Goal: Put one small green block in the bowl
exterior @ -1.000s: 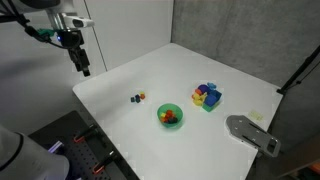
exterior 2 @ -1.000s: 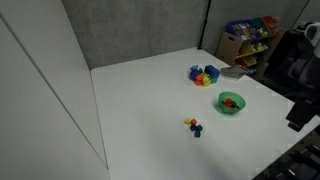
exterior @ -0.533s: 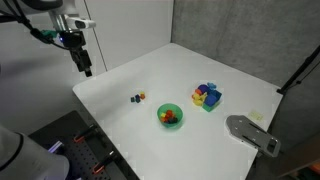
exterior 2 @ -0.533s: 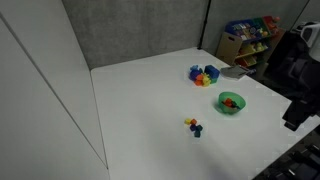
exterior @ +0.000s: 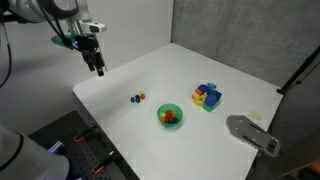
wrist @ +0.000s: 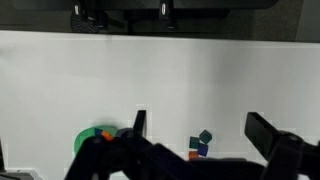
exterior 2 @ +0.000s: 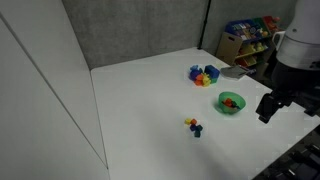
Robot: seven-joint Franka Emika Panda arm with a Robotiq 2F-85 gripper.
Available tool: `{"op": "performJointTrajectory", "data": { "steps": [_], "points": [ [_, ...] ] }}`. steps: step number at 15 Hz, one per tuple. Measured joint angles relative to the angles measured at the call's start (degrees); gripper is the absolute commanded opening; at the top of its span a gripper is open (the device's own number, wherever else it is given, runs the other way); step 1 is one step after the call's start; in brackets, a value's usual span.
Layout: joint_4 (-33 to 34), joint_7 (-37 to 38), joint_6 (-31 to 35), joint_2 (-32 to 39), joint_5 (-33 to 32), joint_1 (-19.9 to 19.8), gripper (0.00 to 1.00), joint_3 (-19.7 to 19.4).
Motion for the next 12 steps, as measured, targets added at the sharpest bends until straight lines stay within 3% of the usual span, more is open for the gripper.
{"op": "performJointTrajectory", "data": {
  "steps": [12],
  "points": [
    [9.67,0.01,13.03,22.13,-1.18,0.19,1.0,-5.54]
  ]
}}
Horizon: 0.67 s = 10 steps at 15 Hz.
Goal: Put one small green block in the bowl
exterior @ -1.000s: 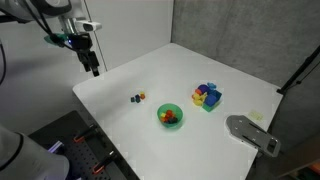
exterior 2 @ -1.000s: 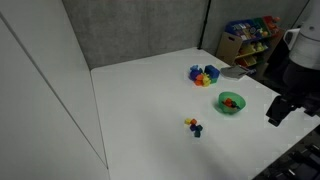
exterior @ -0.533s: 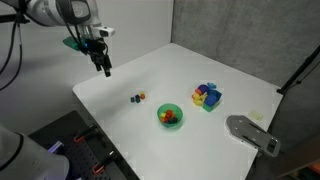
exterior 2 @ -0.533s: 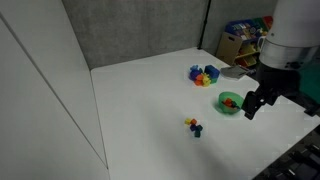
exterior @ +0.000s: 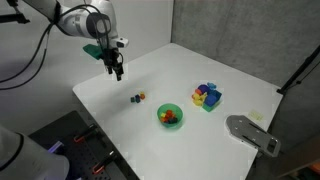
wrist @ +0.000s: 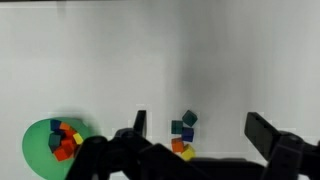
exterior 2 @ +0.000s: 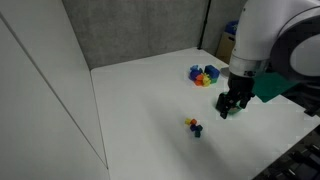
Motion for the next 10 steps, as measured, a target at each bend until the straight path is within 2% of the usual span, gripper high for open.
{"op": "performJointTrajectory", "data": {
  "steps": [4,10],
  "points": [
    [4.56,0.12,1.86,9.44,-0.29,1.92,1.0,-2.68],
    [10.31,2.07,6.9,21.46,-0.29,6.78,1.0,-7.09]
  ]
}}
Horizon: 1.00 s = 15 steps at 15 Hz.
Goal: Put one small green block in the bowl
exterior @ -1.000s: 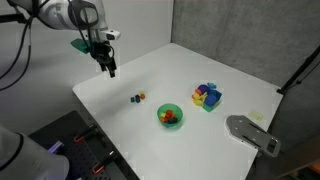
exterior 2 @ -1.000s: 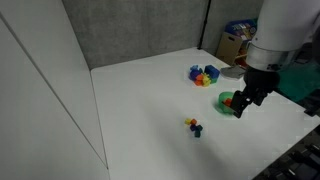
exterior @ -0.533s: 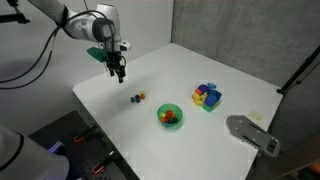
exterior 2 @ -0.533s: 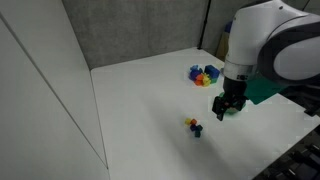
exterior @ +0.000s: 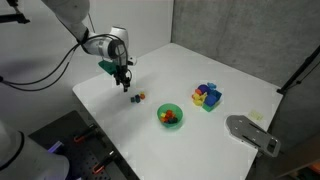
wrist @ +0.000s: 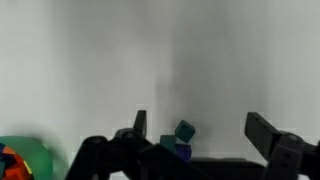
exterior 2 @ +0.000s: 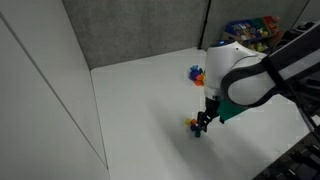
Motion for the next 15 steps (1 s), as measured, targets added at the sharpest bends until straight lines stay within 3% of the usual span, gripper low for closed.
{"op": "performJointTrajectory", "data": {
  "steps": [8,15],
  "points": [
    [3.05,6.32,8.46,8.15,-0.07,7.32,1.0,-6.72],
    [4.75,10.45,16.15,14.22,0.03,9.25,1.0,-9.17]
  ]
}}
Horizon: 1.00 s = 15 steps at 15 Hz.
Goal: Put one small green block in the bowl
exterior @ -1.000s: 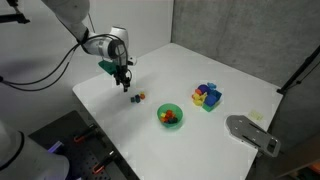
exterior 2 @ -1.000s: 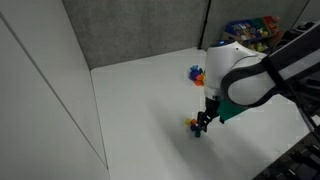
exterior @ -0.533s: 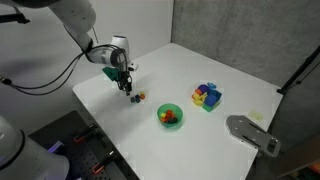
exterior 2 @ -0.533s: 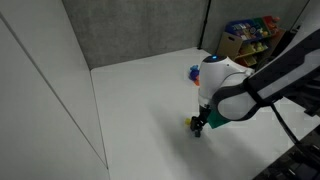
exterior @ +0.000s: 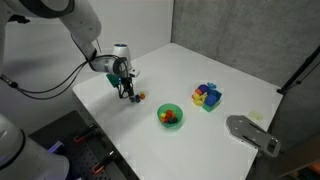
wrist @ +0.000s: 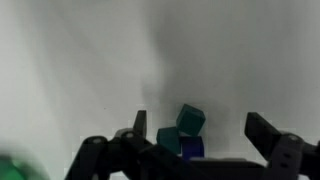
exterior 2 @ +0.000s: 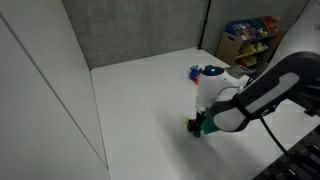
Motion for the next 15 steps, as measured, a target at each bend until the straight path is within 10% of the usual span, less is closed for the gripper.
{"op": "performJointTrajectory", "data": {
  "steps": [10,15],
  "points": [
    [2.62,0.55,7.92,6.78,5.43,-0.07,1.0,-0.38],
    [3.03,0.55,9.98,7.69,7.12,-0.13,0.63,-0.71]
  ]
}}
